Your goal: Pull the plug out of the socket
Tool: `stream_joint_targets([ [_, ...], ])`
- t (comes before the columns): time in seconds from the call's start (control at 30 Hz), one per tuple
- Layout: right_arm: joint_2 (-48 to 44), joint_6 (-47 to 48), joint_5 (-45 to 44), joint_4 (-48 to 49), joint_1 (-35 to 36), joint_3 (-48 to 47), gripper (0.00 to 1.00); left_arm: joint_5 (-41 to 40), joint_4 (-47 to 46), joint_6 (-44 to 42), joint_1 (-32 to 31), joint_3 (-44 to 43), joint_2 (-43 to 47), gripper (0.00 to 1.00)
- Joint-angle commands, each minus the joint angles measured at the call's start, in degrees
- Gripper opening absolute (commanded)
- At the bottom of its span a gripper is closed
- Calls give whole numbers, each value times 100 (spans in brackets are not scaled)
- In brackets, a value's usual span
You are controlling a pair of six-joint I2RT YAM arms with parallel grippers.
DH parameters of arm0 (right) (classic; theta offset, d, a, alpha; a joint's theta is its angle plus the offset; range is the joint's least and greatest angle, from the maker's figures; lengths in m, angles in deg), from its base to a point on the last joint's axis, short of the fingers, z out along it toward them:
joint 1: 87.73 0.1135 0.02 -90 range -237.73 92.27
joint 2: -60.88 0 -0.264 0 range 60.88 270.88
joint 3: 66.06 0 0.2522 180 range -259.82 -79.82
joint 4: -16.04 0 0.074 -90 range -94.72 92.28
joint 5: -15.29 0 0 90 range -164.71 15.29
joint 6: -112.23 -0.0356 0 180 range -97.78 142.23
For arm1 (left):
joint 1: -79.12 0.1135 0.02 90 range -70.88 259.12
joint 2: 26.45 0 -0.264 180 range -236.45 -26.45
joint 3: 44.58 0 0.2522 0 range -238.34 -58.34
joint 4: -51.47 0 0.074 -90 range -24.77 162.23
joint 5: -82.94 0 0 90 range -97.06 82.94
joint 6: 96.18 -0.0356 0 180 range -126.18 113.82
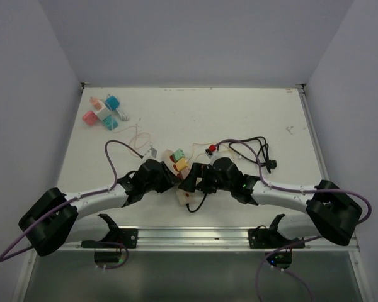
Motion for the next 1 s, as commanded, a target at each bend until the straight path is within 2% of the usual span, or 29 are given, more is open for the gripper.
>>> stream_joint_targets([
  [0.0, -266, 23, -172, -304, -79, -213, 99, -201, -24, -329, -20, -5, 256, 0],
  [0.27, -126, 76, -234, -551, -167, -380, 97, -192, 178, -531, -20, -49, 449, 0],
  [0.37, 23, 67, -155, -367, -167, -354, 90, -183, 205, -540, -20, -49, 528, 0],
  [0.5, 208, 67, -41, -200, -167, -397, 72, -200, 205, -522, -20, 13, 678, 0],
  [0.6, 357, 76, -23, -95, -176, -415, 62, -209, 135, -487, -20, 57, 757, 0],
  [0.8, 647, 32, 152, 274, -167, -441, 51, -192, 73, -479, -20, 127, 801, 0],
  [0.97, 867, -65, 363, 521, -167, -477, 49, -200, -24, -400, -20, 215, 828, 0],
])
